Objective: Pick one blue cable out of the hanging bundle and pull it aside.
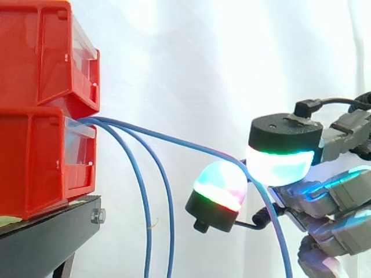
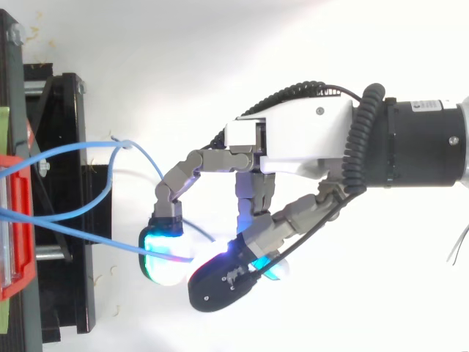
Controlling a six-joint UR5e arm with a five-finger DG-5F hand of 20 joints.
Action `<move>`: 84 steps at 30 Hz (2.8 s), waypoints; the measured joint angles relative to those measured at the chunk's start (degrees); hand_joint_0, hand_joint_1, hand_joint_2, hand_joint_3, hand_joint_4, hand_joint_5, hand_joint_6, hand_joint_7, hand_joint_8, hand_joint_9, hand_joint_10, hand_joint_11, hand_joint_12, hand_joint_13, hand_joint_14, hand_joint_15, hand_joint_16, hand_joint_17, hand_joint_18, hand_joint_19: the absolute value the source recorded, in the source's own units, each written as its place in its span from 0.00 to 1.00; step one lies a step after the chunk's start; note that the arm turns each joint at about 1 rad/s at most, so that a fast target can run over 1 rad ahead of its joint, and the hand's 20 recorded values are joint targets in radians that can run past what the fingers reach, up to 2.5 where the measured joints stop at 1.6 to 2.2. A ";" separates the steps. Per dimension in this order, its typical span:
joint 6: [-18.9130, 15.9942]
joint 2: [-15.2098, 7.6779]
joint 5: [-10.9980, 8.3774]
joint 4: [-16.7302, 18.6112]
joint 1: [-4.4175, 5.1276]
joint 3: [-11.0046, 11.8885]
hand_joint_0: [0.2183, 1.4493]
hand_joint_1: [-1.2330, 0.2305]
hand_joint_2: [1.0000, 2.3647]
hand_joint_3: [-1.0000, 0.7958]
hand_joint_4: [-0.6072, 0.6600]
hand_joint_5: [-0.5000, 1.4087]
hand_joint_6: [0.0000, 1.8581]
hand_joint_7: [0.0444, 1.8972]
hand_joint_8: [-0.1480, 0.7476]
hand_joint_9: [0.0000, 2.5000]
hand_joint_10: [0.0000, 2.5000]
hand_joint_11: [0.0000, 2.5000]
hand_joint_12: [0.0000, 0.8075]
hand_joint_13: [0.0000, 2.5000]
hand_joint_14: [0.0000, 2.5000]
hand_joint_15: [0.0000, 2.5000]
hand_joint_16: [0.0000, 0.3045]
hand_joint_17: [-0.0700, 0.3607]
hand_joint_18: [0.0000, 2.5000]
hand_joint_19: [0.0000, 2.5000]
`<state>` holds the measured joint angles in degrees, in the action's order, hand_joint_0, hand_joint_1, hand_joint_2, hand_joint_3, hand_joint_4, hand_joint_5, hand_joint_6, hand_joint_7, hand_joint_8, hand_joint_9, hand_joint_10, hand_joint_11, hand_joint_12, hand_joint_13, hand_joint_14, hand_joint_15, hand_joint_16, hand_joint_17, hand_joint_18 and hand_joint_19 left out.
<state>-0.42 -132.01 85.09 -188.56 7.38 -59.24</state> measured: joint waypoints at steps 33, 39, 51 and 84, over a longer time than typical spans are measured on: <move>4.49 0.60 0.36 -2.42 -0.33 0.50 0.32 0.34 0.01 0.34 0.30 0.29 0.41 0.48 0.32 0.65 0.01 0.35 0.41 0.51 0.01 0.33 0.14 0.39 0.36 0.30; 6.82 0.61 0.88 -2.28 -0.35 0.51 0.32 0.34 0.01 0.34 0.30 0.29 0.41 0.48 0.32 0.65 0.01 0.35 0.41 0.51 0.01 0.33 0.14 0.38 0.36 0.30; 10.40 0.62 1.35 -2.47 -0.35 0.44 0.33 0.33 0.01 0.37 0.32 0.29 0.40 0.51 0.32 0.65 0.01 0.34 0.42 0.51 0.01 0.33 0.14 0.39 0.37 0.30; 10.48 0.60 1.39 0.39 -0.07 -0.07 0.27 0.35 0.00 0.31 0.43 0.26 0.47 0.44 0.41 0.65 0.01 0.46 0.47 0.47 0.01 0.34 0.17 0.43 0.35 0.31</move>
<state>10.06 -131.42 86.49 -188.17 7.31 -59.30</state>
